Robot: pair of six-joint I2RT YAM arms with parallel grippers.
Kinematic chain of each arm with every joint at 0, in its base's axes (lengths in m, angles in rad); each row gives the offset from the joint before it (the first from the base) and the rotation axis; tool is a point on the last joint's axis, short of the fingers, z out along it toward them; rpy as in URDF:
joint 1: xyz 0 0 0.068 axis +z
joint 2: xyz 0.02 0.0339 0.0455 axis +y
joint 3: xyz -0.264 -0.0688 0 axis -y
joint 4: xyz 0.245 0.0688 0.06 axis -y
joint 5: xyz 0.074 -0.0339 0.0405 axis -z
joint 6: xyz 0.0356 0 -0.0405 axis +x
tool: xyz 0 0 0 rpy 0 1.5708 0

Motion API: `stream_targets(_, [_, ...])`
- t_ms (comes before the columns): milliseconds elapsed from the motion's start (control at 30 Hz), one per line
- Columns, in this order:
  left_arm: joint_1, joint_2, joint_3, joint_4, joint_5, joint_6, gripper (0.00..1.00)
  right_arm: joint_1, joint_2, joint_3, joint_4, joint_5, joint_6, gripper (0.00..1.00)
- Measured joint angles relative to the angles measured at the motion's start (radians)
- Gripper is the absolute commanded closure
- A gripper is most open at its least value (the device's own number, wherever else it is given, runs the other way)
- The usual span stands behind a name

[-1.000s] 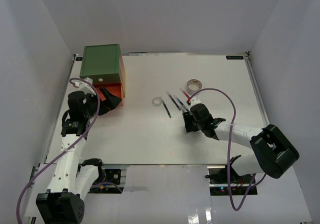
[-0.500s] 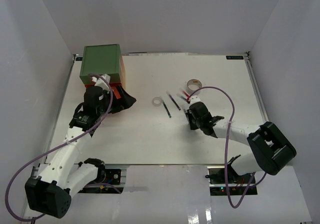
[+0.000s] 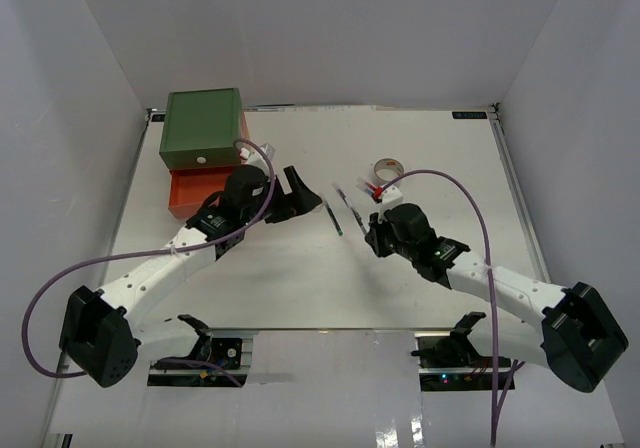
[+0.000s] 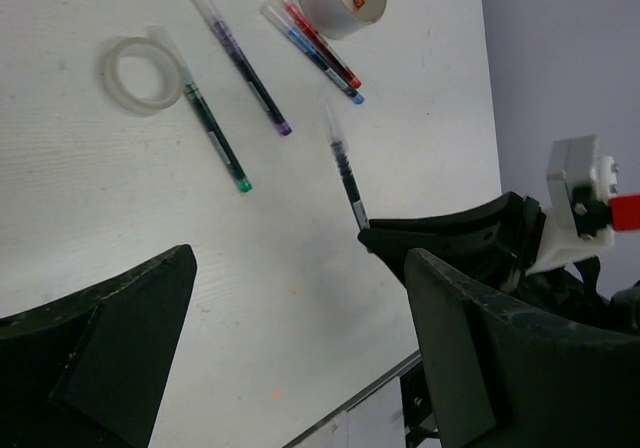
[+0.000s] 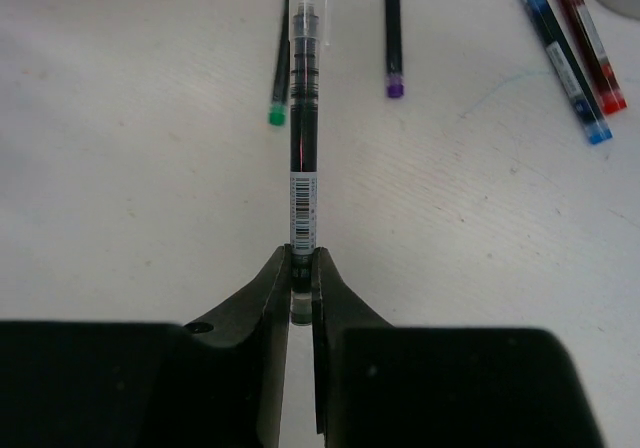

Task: Sort the stationery into containers
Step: Pick up the pen from the center of the board.

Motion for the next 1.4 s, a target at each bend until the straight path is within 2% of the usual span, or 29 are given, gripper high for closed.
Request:
stream_targets(333, [-0.137, 0.217, 0.101, 0.142, -0.040, -0.067, 0.19, 0.048, -0.171, -0.035, 0.163, -0.137, 0.003, 0.91])
stream_targets(533, [-0.168, 0.270, 0.109, 0.174, -0.043, -0.087, 0.36, 0.048, -0.189, -0.060, 0.230, -0.190, 0.010, 0.90])
stream_targets(667, [-0.177, 0.288, 0.113, 0.193, -0.043, -0.100, 0.56, 0.049, -0.195, -0.067, 0.255, -0.211, 0.016, 0.90])
stream_targets(867, [-0.182, 0.291, 0.113, 0.219, -0.039, -0.116, 0.74, 0.049, -0.196, -0.067, 0.277, -0.220, 0.027, 0.87])
stream_targets(967, [-0.183, 0.291, 0.113, 0.242, -0.031, -0.126, 0.82, 0.049, -0.196, -0.067, 0.278, -0.220, 0.033, 0.80])
stream_targets(1067, [-0.184, 0.291, 0.113, 0.251, -0.031, -0.127, 0.89, 0.049, -0.196, -0.067, 0.281, -0.219, 0.038, 0.64])
stream_targets(1100, [-0.184, 0.291, 0.113, 0.253, -0.032, -0.127, 0.89, 0.049, -0.196, -0.067, 0.283, -0.219, 0.038, 0.54])
stream_targets(1167, [-0.184, 0.289, 0.113, 0.254, -0.041, -0.127, 0.90, 0.049, -0.198, -0.067, 0.286, -0.218, 0.038, 0.41])
stream_targets(1200, [-0.184, 0.287, 0.111, 0.253, -0.047, -0.127, 0.90, 0.049, -0.199, -0.068, 0.286, -0.217, 0.038, 0.32])
stream_targets(1300, [-0.180, 0.272, 0.103, 0.249, -0.076, -0.126, 0.90, 0.049, -0.211, -0.071, 0.286, -0.212, 0.036, 0.17])
stream_targets(1400, [-0.158, 0.229, 0.081, 0.240, -0.098, -0.127, 0.90, 0.049, -0.230, -0.080, 0.283, -0.200, 0.034, 0.07])
